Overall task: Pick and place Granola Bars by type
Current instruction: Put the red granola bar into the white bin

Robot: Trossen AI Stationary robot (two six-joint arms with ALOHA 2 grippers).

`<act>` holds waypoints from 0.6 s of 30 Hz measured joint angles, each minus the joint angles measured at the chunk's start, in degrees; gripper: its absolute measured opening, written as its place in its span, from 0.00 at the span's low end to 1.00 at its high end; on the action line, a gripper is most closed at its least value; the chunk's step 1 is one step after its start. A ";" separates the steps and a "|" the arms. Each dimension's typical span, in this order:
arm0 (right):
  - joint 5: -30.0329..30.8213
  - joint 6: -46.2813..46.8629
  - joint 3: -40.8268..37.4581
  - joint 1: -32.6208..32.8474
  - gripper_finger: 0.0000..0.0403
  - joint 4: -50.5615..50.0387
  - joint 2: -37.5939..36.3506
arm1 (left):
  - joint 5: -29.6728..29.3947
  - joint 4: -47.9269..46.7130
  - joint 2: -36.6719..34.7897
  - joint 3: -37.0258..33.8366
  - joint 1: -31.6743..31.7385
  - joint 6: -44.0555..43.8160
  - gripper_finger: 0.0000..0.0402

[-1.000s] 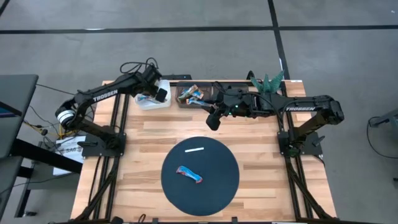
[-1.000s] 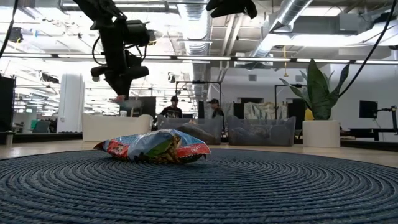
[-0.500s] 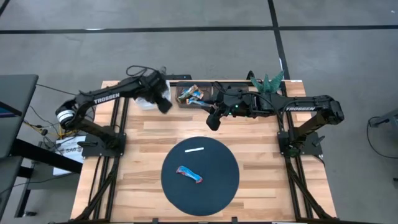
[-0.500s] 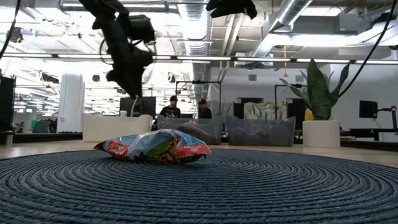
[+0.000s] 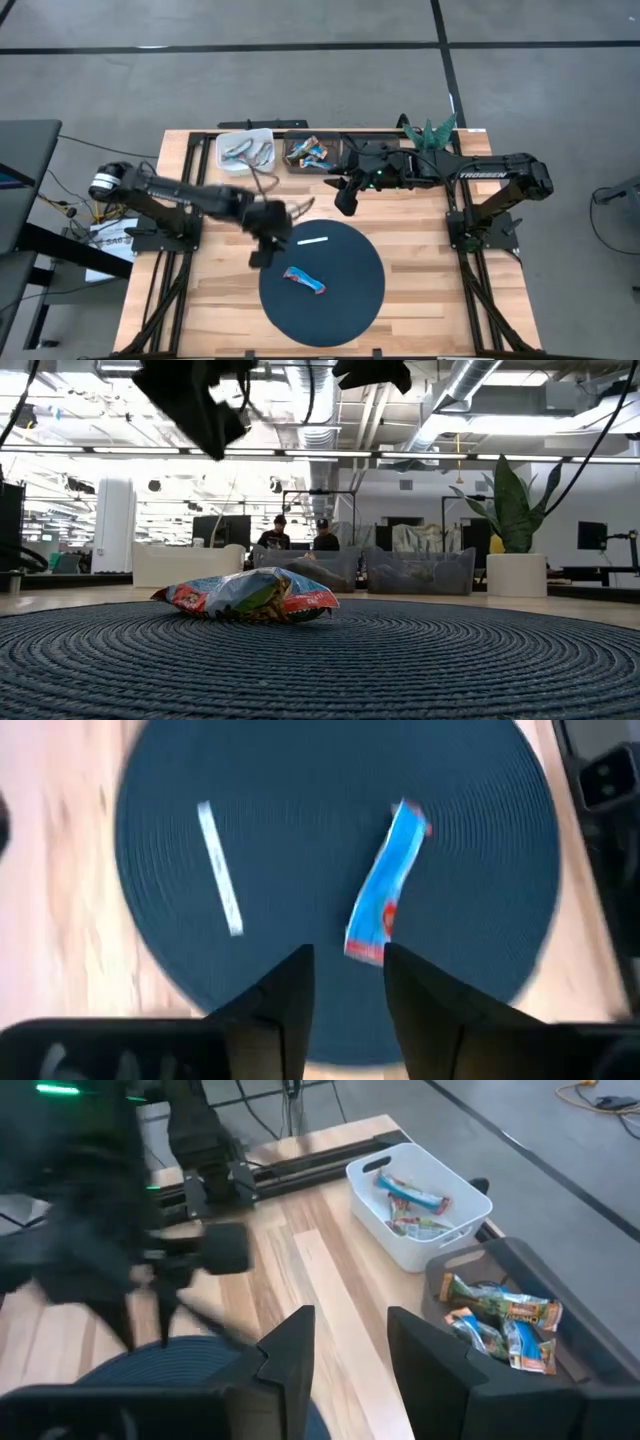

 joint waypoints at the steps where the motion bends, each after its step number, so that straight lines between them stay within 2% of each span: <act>1: -0.01 0.00 0.00 0.00 0.30 -0.14 0.00 | -3.00 1.46 0.00 0.00 -2.34 -0.81 0.28; 3: -0.02 0.00 0.01 0.00 0.30 -0.59 0.00 | -7.65 4.07 0.00 0.00 -5.87 -2.37 0.29; 6: -0.02 0.00 0.00 0.00 0.30 -0.67 0.00 | -10.08 6.58 0.43 0.03 -8.94 -6.53 0.32; 11: -0.21 0.00 0.00 0.00 0.30 -0.77 0.00 | -8.56 10.78 6.54 0.07 -12.14 -10.30 0.41; 15: -1.53 0.02 0.00 0.04 0.30 -1.00 0.00 | -2.90 15.24 12.93 0.04 -13.89 -9.89 0.48; 18: -1.66 0.42 0.01 0.12 0.30 -1.13 -0.01 | -3.91 15.67 15.59 0.04 -14.45 -9.21 0.50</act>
